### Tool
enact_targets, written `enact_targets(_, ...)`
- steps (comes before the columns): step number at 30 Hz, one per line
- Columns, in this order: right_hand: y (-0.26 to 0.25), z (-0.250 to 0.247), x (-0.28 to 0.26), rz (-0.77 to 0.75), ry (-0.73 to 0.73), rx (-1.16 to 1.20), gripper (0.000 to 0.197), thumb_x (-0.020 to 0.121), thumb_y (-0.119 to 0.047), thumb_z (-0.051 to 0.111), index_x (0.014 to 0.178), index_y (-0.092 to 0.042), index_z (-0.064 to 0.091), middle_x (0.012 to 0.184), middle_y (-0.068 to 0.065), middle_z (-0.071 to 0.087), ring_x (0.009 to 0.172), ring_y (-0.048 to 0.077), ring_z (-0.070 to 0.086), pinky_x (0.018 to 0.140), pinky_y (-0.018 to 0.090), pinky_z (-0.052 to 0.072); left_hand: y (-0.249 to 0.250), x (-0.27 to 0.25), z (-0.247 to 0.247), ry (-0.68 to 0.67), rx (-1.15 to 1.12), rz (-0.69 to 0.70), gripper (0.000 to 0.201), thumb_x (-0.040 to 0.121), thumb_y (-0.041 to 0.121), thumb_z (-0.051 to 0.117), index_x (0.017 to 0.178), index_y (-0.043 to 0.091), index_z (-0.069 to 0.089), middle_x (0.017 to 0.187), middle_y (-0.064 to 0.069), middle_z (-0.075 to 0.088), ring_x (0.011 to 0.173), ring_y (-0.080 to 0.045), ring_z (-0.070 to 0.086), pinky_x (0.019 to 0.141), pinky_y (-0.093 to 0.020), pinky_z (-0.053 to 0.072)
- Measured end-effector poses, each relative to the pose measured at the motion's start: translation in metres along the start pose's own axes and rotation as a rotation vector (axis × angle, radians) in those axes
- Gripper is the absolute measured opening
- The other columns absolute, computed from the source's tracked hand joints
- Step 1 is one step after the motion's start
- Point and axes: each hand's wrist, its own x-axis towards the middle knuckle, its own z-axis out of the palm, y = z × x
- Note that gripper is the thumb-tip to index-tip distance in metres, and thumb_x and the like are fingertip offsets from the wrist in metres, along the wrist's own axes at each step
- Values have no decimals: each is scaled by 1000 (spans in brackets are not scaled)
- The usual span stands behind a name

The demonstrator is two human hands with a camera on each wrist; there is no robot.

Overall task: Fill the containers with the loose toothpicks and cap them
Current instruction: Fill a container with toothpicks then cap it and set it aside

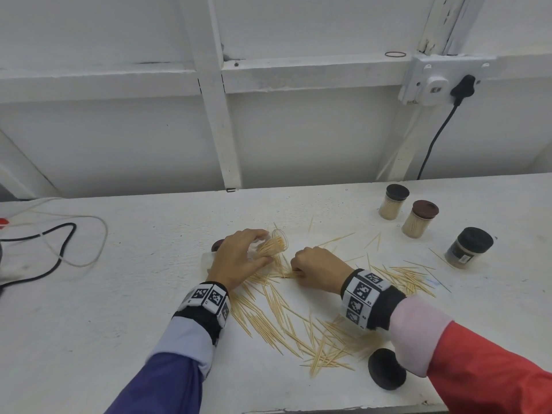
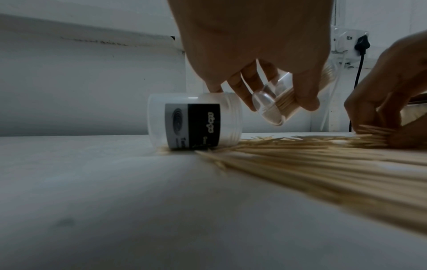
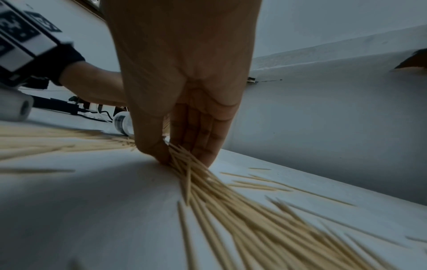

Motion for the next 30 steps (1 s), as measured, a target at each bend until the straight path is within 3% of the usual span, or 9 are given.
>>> enact_targets(2, 0, 1, 0, -6, -3, 2, 10, 85, -9, 51, 89, -3, 59, 84, 4, 45, 74, 24, 47, 62, 32, 32, -1, 0, 0, -4, -2, 2, 51, 75, 31, 83, 121, 19, 63, 113, 10, 66, 103, -4, 56, 87, -13, 32)
enact_targets(6, 4, 1, 0, 6, 12, 62, 7, 83, -11, 56, 87, -6, 59, 84, 2, 48, 74, 23, 47, 63, 31, 33, -1, 0, 0, -10, -2, -5, 52, 75, 32, 82, 122, 19, 63, 114, 9, 65, 104, -5, 56, 88, -14, 32)
enact_targets(11, 9, 1, 0, 31, 20, 106, 13, 84, -10, 56, 87, -3, 66, 87, 11, 64, 76, 27, 57, 62, 31, 37, -1, 0, 1, -9, 2, 2, 52, 75, 31, 82, 122, 18, 63, 114, 8, 66, 102, -2, 53, 89, -17, 34)
enact_targets(14, 10, -1, -2, 39, 11, 121, 11, 83, -7, 56, 79, -3, 65, 80, 13, 64, 69, 25, 54, 61, 31, 38, -1, 0, 1, -14, -5, 11, 53, 75, 32, 83, 122, 18, 63, 114, 7, 66, 104, -6, 56, 90, -22, 36)
enact_targets(17, 9, -3, -4, 46, 6, 105, 14, 83, -6, 52, 69, -9, 53, 71, 8, 52, 65, 25, 47, 56, 31, 31, -2, 0, 1, -21, -3, 17, 53, 76, 32, 82, 122, 17, 63, 115, 6, 66, 105, -9, 58, 91, -24, 38)
enact_targets(21, 13, -3, -5, 51, 24, 152, 12, 83, -10, 54, 74, -10, 62, 74, 6, 61, 68, 26, 58, 57, 29, 36, -2, -1, 1, -28, -5, 15, 52, 76, 31, 82, 123, 17, 62, 115, 6, 66, 105, -8, 57, 90, -23, 36)
enact_targets(23, 15, -6, -8, 40, 57, 202, 12, 84, -13, 57, 76, -11, 66, 75, 3, 66, 70, 22, 61, 59, 28, 42, -2, -1, 1, -31, -5, 9, 53, 76, 32, 82, 123, 18, 62, 115, 7, 66, 105, -8, 56, 90, -21, 35)
enact_targets(26, 20, -18, -13, 8, 57, 246, 11, 87, -18, 62, 81, -17, 70, 72, -7, 63, 66, 10, 55, 57, 20, 38, -3, -1, 1, -37, -7, 8, 53, 77, 32, 82, 123, 18, 62, 116, 7, 66, 105, -7, 56, 91, -21, 34)
enact_targets(30, 32, -35, -16, -29, 24, 468, 10, 86, -19, 71, 84, -11, 76, 70, -6, 72, 62, 4, 67, 65, 21, 53, -2, 0, 1, -41, -13, 20, 53, 77, 35, 79, 123, 16, 62, 116, 5, 67, 106, -11, 58, 92, -24, 37)
